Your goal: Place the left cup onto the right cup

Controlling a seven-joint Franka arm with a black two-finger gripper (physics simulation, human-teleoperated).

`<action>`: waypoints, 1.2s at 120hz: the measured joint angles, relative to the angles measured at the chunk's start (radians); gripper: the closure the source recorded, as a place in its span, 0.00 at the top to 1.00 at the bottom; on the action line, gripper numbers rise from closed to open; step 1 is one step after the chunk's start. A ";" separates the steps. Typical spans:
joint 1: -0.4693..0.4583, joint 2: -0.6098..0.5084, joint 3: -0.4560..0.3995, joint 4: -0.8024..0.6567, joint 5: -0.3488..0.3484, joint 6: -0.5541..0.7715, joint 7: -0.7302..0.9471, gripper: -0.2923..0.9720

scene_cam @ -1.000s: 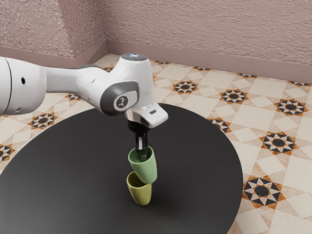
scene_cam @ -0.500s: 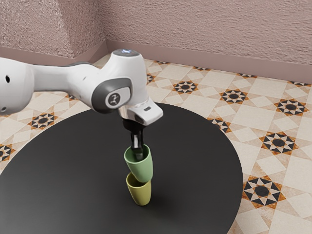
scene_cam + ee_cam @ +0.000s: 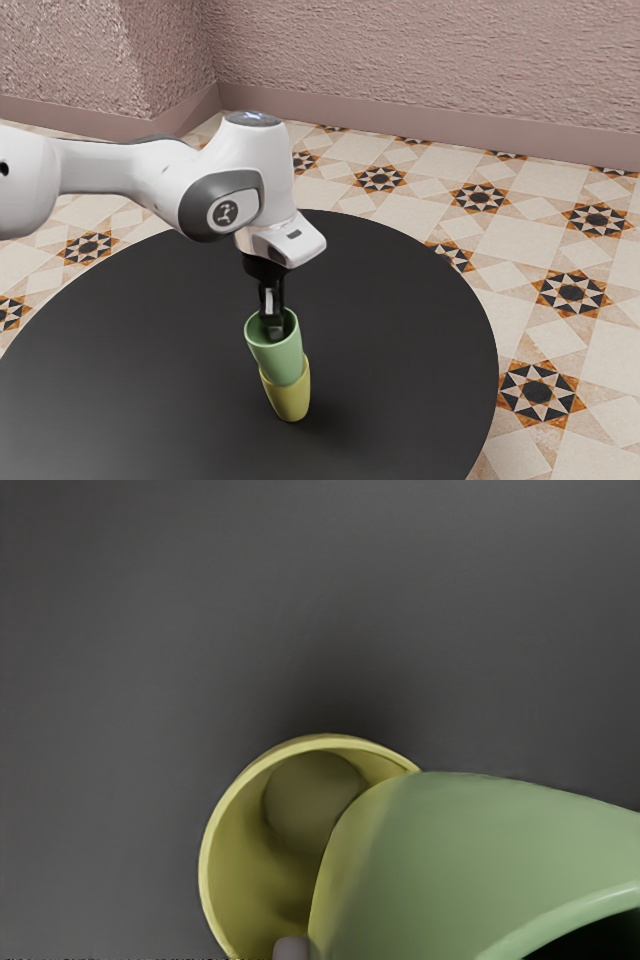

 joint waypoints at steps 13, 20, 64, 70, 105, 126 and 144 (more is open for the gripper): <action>0.002 0.002 0.000 0.004 0.010 0.003 -0.001 0.15; 0.003 0.003 0.000 0.008 0.021 0.004 -0.002 0.15; 0.012 0.041 -0.001 0.017 0.039 0.008 -0.006 0.15; 0.011 0.051 -0.001 0.019 0.038 0.009 -0.007 0.15; 0.019 0.098 -0.001 0.021 0.030 0.016 -0.009 0.15; 0.038 0.134 0.000 0.024 0.030 0.026 -0.008 0.15; 0.039 0.151 -0.001 0.040 0.034 0.029 -0.006 0.25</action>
